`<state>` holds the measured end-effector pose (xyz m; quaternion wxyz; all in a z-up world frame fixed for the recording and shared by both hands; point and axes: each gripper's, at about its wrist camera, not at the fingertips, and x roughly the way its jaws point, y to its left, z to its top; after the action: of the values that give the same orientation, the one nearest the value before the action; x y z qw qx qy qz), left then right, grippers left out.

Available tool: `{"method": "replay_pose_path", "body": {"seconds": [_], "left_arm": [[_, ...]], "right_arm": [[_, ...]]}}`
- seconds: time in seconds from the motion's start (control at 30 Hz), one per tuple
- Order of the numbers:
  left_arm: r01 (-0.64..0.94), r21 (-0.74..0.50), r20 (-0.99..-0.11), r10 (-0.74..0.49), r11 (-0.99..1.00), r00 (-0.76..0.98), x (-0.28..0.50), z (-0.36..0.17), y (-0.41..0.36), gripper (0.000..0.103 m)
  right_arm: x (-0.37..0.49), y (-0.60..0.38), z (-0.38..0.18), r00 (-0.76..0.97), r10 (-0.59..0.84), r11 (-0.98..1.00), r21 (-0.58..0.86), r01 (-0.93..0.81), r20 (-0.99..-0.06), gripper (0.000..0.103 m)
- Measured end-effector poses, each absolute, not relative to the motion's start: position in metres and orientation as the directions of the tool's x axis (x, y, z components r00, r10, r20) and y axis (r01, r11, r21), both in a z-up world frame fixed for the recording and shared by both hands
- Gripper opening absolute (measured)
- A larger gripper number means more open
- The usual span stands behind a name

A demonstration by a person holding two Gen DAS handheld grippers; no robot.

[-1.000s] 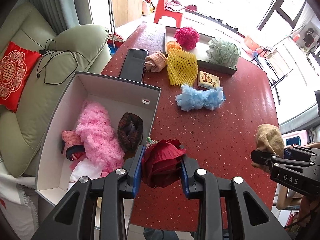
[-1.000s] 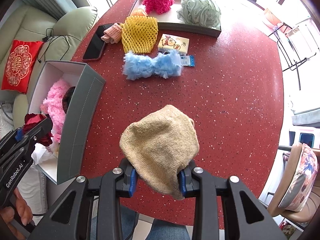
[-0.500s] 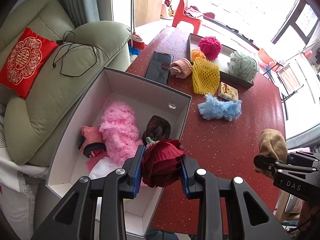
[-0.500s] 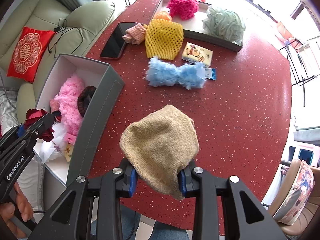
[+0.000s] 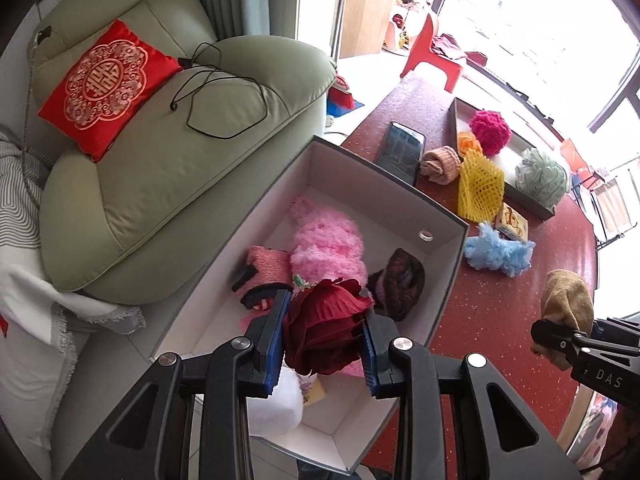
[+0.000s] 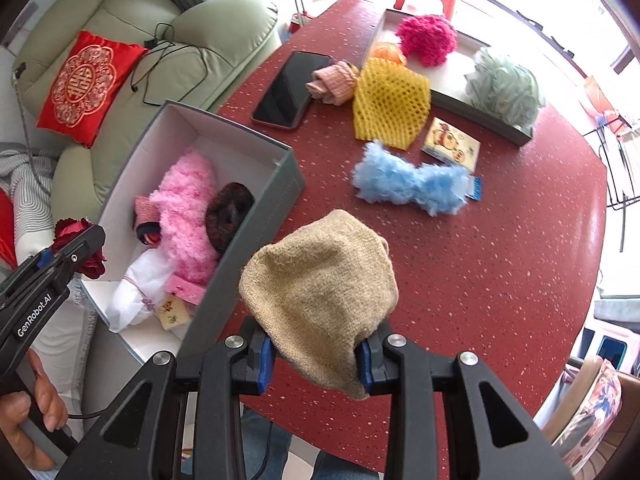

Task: Organize soft objects
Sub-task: 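Carry the red rose with the left gripper while the right carries the beige hat over the box, then open both grippers to drop the red rose and beige hat into the box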

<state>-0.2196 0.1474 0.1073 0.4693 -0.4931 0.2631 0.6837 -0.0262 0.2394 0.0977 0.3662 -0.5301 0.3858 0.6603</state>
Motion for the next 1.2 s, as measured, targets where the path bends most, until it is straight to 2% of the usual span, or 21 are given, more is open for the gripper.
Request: {"method": "replay_pose_path", "body": {"seconds": [0.23, 0.57, 1.2], "left_arm": [[-0.866, -0.072, -0.933, 0.341, -0.494, -0.118, -0.249, 0.099, 0.136, 0.033], [-0.861, -0.045, -0.948, 0.293, -0.507, -0.124, -0.252, 0.081, 0.141, 0.033], [-0.853, -0.008, -0.969, 0.215, -0.522, -0.123, -0.257, 0.052, 0.144, 0.033]], "right_arm": [[-0.071, 0.234, 0.096, -0.214, 0.039, -0.510, 0.165, -0.844, -0.976, 0.035], [-0.128, 0.229, 0.091, -0.229, 0.010, -0.600, 0.177, -0.780, -0.973, 0.035], [-0.150, 0.229, 0.070, -0.192, -0.026, -0.624, 0.166, -0.764, -0.981, 0.035]]}}
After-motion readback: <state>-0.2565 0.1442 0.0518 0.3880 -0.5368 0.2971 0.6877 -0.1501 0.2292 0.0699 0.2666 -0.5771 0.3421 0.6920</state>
